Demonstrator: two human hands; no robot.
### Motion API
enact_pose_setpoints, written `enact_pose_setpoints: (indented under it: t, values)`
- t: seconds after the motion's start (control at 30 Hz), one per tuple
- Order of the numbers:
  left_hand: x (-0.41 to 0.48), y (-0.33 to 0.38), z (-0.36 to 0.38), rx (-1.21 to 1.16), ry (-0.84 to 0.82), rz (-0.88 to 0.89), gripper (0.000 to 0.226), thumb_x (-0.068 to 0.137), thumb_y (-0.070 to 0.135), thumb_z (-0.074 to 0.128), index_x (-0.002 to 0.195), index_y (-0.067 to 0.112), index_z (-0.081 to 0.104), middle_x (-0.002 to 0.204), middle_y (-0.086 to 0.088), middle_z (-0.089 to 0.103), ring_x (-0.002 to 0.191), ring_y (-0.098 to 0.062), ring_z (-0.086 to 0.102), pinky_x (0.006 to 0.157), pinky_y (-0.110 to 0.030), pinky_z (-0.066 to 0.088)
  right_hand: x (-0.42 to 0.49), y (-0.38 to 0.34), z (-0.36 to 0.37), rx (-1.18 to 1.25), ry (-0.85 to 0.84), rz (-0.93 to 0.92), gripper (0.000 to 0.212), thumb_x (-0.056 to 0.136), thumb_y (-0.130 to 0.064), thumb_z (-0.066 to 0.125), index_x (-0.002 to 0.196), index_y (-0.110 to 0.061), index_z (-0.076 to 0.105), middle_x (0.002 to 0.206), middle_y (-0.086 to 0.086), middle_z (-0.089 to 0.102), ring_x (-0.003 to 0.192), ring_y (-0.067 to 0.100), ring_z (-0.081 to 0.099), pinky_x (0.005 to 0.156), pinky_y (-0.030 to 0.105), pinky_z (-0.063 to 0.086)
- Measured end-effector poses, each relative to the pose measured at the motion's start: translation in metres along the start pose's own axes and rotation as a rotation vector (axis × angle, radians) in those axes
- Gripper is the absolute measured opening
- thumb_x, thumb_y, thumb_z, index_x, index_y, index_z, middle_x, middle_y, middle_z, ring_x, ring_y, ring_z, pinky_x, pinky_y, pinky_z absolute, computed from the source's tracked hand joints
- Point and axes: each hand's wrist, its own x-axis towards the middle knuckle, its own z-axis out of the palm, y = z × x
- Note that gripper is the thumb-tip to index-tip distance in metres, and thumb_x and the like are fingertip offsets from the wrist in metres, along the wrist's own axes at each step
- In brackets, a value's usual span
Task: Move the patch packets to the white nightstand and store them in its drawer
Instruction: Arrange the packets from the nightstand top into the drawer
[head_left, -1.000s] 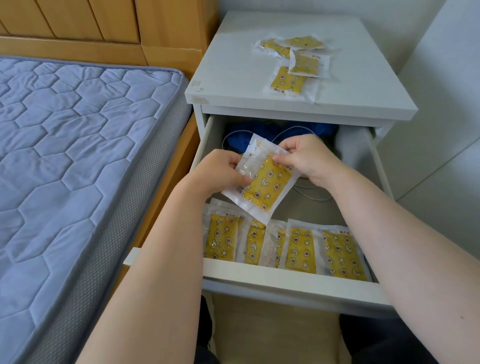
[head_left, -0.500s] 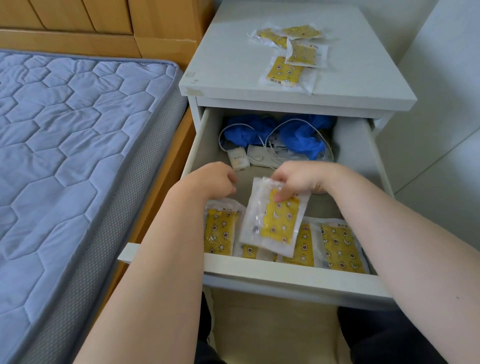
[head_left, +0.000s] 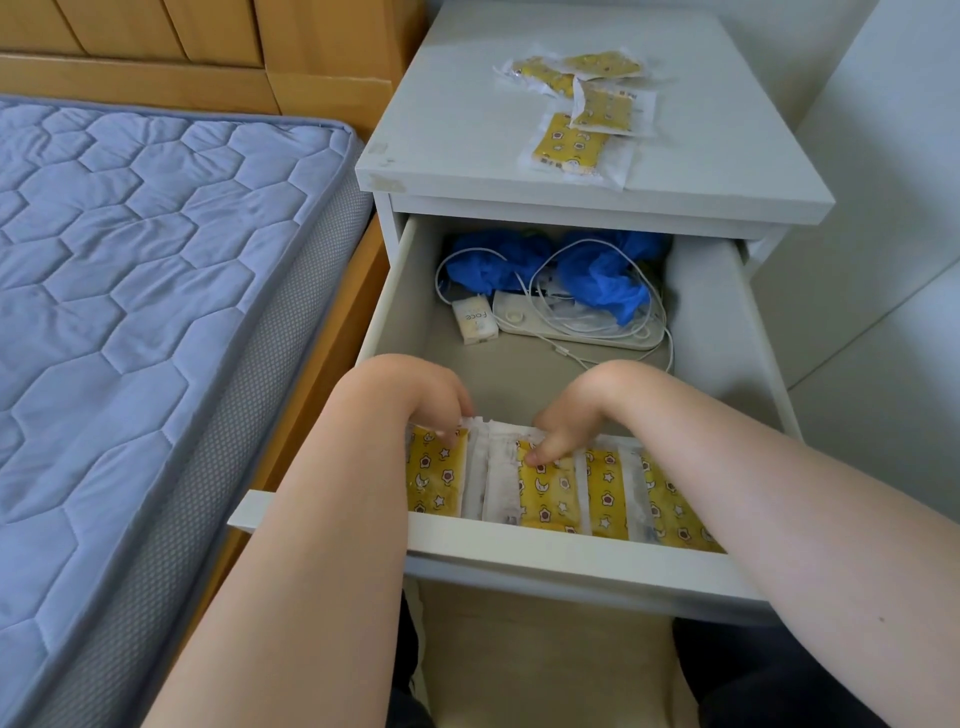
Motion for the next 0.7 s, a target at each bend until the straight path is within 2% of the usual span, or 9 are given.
enact_pose_setpoints:
  t: [0.13, 0.23, 0.37, 0.47, 0.7]
  values:
    - [0.004, -0.001, 0.001, -0.024, -0.007, -0.019, 0.049, 0.094, 0.022, 0.056, 0.142, 0.023, 0.045, 0.135, -0.002, 0.054, 0.119, -0.024, 0.054, 0.102, -0.04, 0.045, -0.001, -0.005, 0.001, -0.053, 0.02, 0.003, 0.064, 0.098, -0.055, 0.031, 0.141, -0.01, 0.042, 0.139, 0.009, 0.05, 0.123, 0.028, 0.05, 0.098, 0.034, 0.038]
    - [0.004, 0.0, 0.002, -0.016, -0.038, -0.027, 0.053, 0.098, 0.03, 0.05, 0.148, 0.026, 0.033, 0.145, -0.002, 0.044, 0.129, -0.025, 0.047, 0.107, -0.042, 0.04, 0.0, 0.002, 0.001, 0.044, 0.021, -0.026, 0.068, 0.095, -0.057, 0.037, 0.146, -0.011, 0.033, 0.143, 0.008, 0.046, 0.128, 0.028, 0.047, 0.103, 0.036, 0.036]
    - [0.004, 0.001, 0.002, -0.011, -0.042, -0.011, 0.048, 0.1, 0.034, 0.045, 0.146, 0.024, 0.038, 0.141, -0.003, 0.049, 0.126, -0.024, 0.05, 0.105, -0.041, 0.041, 0.001, 0.005, 0.002, 0.152, -0.047, -0.104, 0.069, 0.091, -0.057, 0.048, 0.143, -0.012, 0.037, 0.139, 0.006, 0.051, 0.124, 0.026, 0.051, 0.105, 0.038, 0.039]
    - [0.006, 0.0, 0.002, -0.016, -0.035, -0.011, 0.049, 0.099, 0.036, 0.045, 0.146, 0.026, 0.036, 0.144, -0.002, 0.046, 0.128, -0.024, 0.047, 0.107, -0.041, 0.04, 0.003, 0.001, 0.003, 0.103, -0.023, -0.109, 0.074, 0.088, -0.058, 0.05, 0.143, -0.01, 0.038, 0.141, 0.006, 0.049, 0.126, 0.026, 0.048, 0.105, 0.037, 0.038]
    - [0.012, -0.003, 0.004, -0.04, -0.006, -0.006, 0.055, 0.098, 0.038, 0.047, 0.149, 0.027, 0.03, 0.15, -0.002, 0.039, 0.135, -0.024, 0.04, 0.11, -0.042, 0.035, 0.002, 0.012, -0.001, 0.181, 0.058, -0.15, 0.075, 0.085, -0.058, 0.057, 0.145, -0.021, 0.032, 0.14, 0.001, 0.049, 0.125, 0.024, 0.049, 0.105, 0.038, 0.04]
